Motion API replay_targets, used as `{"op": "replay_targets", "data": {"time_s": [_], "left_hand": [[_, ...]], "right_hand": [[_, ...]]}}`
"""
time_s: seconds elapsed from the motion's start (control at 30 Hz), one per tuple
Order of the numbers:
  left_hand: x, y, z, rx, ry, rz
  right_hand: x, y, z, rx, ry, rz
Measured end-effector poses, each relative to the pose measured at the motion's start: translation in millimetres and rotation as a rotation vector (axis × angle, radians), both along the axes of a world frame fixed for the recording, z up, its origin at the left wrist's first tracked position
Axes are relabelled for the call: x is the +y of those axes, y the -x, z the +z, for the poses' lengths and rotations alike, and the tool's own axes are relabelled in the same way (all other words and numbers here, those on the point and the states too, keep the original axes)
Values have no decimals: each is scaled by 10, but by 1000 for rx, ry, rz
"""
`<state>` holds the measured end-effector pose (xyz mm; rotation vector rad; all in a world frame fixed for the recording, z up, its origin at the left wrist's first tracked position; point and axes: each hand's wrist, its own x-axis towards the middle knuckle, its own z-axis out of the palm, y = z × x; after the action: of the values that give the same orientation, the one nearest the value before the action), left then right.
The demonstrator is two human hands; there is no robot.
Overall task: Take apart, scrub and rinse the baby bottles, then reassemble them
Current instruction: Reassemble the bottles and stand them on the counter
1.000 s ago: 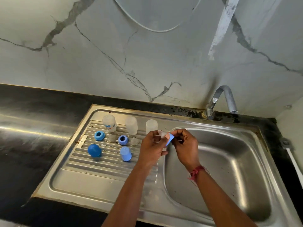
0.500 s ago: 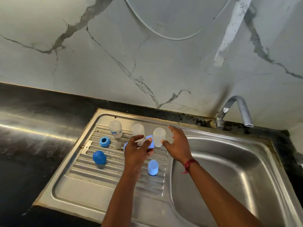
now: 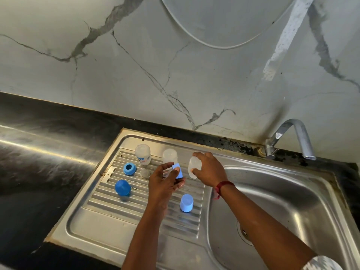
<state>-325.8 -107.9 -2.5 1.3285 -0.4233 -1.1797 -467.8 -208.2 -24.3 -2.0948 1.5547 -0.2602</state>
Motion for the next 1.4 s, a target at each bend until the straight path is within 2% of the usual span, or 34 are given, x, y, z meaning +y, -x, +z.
{"op": "replay_targets", "data": {"time_s": [0.13, 0.23, 0.3, 0.4, 0.5, 0.7, 0.83, 1.07, 1.4], "left_hand": [[36, 11, 56, 18, 9, -26], [82, 14, 127, 92, 41, -98], [117, 21, 174, 150, 71, -143], [154, 72, 235, 158, 70, -164], [173, 166, 256, 146, 54, -181], [149, 402, 261, 157, 63, -255], [161, 530, 246, 136, 62, -306], [181, 593, 176, 56, 19, -313], [198, 685, 143, 131, -12, -362]], "right_hand": [[88, 145, 58, -195, 4, -144], [209, 381, 146, -430, -11, -310], [348, 601, 221, -627, -93, -379], [595, 913, 355, -924, -239, -374], [822, 1120, 429, -1062, -278, -308], [1055, 1275, 466, -1081, -218, -242], [1062, 1328, 519, -1026, -172, -232], [1041, 1416, 537, -942, -218, -179], [1071, 1488, 451, -935, -209, -197]]}}
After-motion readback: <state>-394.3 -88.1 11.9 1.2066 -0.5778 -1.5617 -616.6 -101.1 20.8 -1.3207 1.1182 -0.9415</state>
